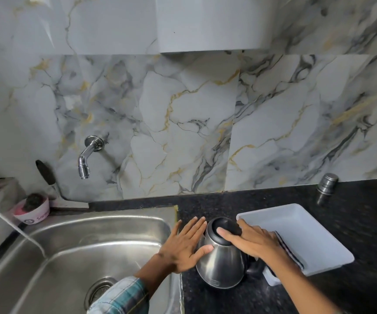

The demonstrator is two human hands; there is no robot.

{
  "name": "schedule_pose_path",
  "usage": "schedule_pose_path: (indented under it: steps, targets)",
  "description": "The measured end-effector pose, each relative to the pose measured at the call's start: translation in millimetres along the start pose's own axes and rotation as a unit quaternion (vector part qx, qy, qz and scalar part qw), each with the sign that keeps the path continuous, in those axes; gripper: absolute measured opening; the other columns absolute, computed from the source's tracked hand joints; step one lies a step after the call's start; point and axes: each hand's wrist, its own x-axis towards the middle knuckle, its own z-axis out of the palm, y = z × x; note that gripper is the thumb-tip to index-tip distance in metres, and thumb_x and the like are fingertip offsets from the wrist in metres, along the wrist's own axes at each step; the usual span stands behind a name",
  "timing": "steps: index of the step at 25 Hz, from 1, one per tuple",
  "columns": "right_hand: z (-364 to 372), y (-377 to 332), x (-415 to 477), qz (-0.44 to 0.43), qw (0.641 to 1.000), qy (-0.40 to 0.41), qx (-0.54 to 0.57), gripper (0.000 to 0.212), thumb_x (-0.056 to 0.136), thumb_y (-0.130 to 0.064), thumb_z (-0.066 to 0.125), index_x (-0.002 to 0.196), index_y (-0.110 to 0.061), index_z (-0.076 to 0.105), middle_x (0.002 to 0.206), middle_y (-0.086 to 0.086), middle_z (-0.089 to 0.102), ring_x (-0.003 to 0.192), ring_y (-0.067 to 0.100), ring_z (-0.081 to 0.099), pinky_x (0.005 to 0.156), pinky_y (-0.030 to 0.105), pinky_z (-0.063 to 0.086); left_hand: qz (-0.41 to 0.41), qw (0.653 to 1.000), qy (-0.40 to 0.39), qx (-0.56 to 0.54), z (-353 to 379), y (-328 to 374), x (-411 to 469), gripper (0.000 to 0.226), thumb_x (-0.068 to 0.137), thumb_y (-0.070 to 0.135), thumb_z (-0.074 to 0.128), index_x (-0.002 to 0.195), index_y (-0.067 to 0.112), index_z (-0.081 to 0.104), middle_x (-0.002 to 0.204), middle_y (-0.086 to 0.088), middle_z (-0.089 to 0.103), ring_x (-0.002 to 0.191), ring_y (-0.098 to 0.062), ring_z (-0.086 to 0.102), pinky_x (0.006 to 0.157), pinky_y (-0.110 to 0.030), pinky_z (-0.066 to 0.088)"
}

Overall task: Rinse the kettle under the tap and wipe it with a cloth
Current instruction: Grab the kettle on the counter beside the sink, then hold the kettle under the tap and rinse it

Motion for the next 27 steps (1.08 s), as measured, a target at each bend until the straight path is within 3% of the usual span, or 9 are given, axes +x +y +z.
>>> schedule_pose_path:
  steps: [3, 5, 7, 12, 15, 18, 20, 24, 27]
  targets:
    - [14.9, -13.1, 0.9, 0.009, 0.996, 0.084, 0.003, 0.079, 0.071, -0.084, 0.034, 0.121, -0.026, 0.054, 0.117, 0.006, 0.069, 0.11, 0.031, 0.063, 0.079, 0.04, 0.042, 0.003, 1.0, 0.0, -0.007, 1.7, -1.5, 0.8, 0.088, 0.079, 0.079, -0.006, 0.152, 0.029, -0.009, 0.161, 0.012, -0.014, 0.147, -0.006, -0.019, 0.121, -0.046, -0.012]
    - [12.6, -14.5, 4.1, -0.005, 0.995, 0.081, 0.061, 0.059, 0.077, -0.076, 0.038, 0.109, -0.028, 0.048, 0.102, 0.004, 0.069, 0.094, 0.03, 0.062, 0.072, 0.038, 0.042, 0.0, 1.0, 0.012, -0.019, -0.3, -8.5, -1.9, 0.088, 0.08, 0.079, -0.005, 0.153, 0.029, -0.006, 0.162, 0.012, -0.011, 0.148, -0.007, -0.017, 0.121, -0.046, -0.01]
    - [11.3, -20.8, 8.9, -0.025, 0.989, 0.079, 0.125, 0.044, 0.086, -0.069, 0.035, 0.106, -0.03, 0.04, 0.091, 0.003, 0.066, 0.082, 0.029, 0.059, 0.072, 0.039, 0.045, -0.017, 0.999, 0.027, -0.037, -0.7, -22.7, -8.0, 0.09, 0.08, 0.08, -0.005, 0.153, 0.029, -0.004, 0.162, 0.011, -0.009, 0.148, -0.007, -0.015, 0.122, -0.046, -0.008]
    - [23.5, -77.9, 16.9, -0.083, 0.955, 0.146, 0.245, 0.021, 0.099, -0.046, 0.034, 0.109, -0.027, 0.039, 0.09, 0.005, 0.069, 0.089, 0.035, 0.068, 0.087, 0.049, 0.05, -0.079, 0.991, 0.094, -0.043, -11.8, -83.7, -34.6, 0.081, 0.084, 0.076, -0.003, 0.153, 0.034, 0.001, 0.158, 0.015, -0.014, 0.15, -0.009, -0.013, 0.122, -0.047, -0.004]
    - [32.6, -135.1, 27.4, -0.107, 0.951, 0.141, 0.253, 0.031, 0.093, -0.054, 0.031, 0.109, -0.029, 0.038, 0.092, 0.008, 0.07, 0.089, 0.038, 0.069, 0.082, 0.047, 0.048, -0.223, 0.948, 0.227, 0.0, -43.8, -150.5, -56.7, 0.074, 0.09, 0.071, 0.009, 0.152, 0.032, 0.015, 0.162, 0.005, -0.003, 0.151, -0.016, 0.001, 0.121, -0.048, 0.007]
    - [45.7, -206.1, 38.4, -0.128, 0.947, 0.113, 0.271, 0.04, 0.084, -0.062, 0.025, 0.104, -0.029, 0.034, 0.095, 0.01, 0.072, 0.083, 0.038, 0.069, 0.083, 0.048, 0.05, -0.37, 0.847, 0.381, 0.022, -89.0, -221.7, -81.6, 0.062, 0.092, 0.059, 0.042, 0.138, 0.019, 0.045, 0.152, -0.009, 0.04, 0.132, -0.032, 0.044, 0.099, -0.049, 0.039]
    - [59.2, -250.7, 44.9, -0.128, 0.947, 0.098, 0.277, 0.038, 0.085, -0.063, 0.027, 0.102, -0.03, 0.031, 0.099, 0.011, 0.071, 0.089, 0.037, 0.066, 0.081, 0.045, 0.049, -0.433, 0.802, 0.413, 0.001, -115.5, -256.6, -86.9, 0.064, 0.087, 0.063, 0.049, 0.131, 0.017, 0.052, 0.138, -0.011, 0.053, 0.119, -0.034, 0.052, 0.089, -0.048, 0.043]
    - [82.8, -332.3, 58.4, -0.114, 0.938, 0.081, 0.316, 0.034, 0.094, -0.056, 0.035, 0.108, -0.026, 0.032, 0.109, 0.011, 0.071, 0.101, 0.036, 0.063, 0.079, 0.04, 0.042, -0.464, 0.793, 0.392, -0.055, -142.7, -285.6, -61.6, 0.062, 0.076, 0.074, 0.053, 0.107, 0.022, 0.067, 0.111, -0.002, 0.067, 0.104, -0.025, 0.06, 0.087, -0.043, 0.035]
    - [89.6, -376.8, 71.8, -0.114, 0.928, 0.069, 0.349, 0.034, 0.093, -0.058, 0.034, 0.106, -0.026, 0.032, 0.087, -0.001, 0.066, 0.097, 0.034, 0.063, 0.084, 0.042, 0.047, -0.468, 0.792, 0.39, -0.038, -148.2, -293.7, -43.4, 0.049, 0.076, 0.066, 0.06, 0.089, 0.02, 0.066, 0.094, 0.002, 0.069, 0.09, -0.02, 0.062, 0.083, -0.039, 0.031]
